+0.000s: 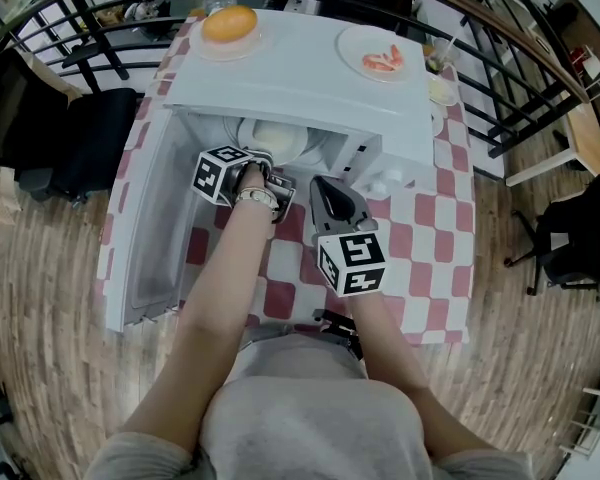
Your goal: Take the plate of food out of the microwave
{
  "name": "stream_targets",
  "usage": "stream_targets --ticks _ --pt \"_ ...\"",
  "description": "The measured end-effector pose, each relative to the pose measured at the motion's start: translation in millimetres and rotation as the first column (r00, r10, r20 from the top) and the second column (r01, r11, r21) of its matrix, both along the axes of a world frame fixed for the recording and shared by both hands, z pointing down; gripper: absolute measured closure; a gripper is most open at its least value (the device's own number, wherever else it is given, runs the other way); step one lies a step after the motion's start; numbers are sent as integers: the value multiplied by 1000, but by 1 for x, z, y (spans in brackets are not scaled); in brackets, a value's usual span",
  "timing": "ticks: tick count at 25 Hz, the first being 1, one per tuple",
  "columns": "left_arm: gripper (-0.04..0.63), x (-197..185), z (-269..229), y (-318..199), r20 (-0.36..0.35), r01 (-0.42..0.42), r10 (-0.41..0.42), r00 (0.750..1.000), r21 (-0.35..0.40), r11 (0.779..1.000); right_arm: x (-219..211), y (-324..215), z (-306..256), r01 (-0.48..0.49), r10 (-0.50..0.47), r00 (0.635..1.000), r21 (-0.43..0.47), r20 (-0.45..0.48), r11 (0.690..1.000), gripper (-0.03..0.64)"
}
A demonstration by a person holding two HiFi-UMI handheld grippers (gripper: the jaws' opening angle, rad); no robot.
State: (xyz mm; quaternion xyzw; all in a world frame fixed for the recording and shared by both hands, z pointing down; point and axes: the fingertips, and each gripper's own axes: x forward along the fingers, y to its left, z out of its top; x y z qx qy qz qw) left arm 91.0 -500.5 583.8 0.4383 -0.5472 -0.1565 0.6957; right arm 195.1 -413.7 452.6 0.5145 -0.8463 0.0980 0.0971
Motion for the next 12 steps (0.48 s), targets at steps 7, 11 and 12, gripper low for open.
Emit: stream_targets --ticks 7,11,12 --pt "557 -1 -5 0 -30 9 -8 1000 44 999 -2 1 0 2 -2 1000 0 -3 1000 594" --pt "566 -1 -8 2 -51 23 -19 999 93 995 -2 3 0 4 -4 1000 1 -5 1000 594" --pt "571 0 -11 2 -58 26 -19 998 113 993 -1 4 0 4 -4 1000 1 -5 1000 594"
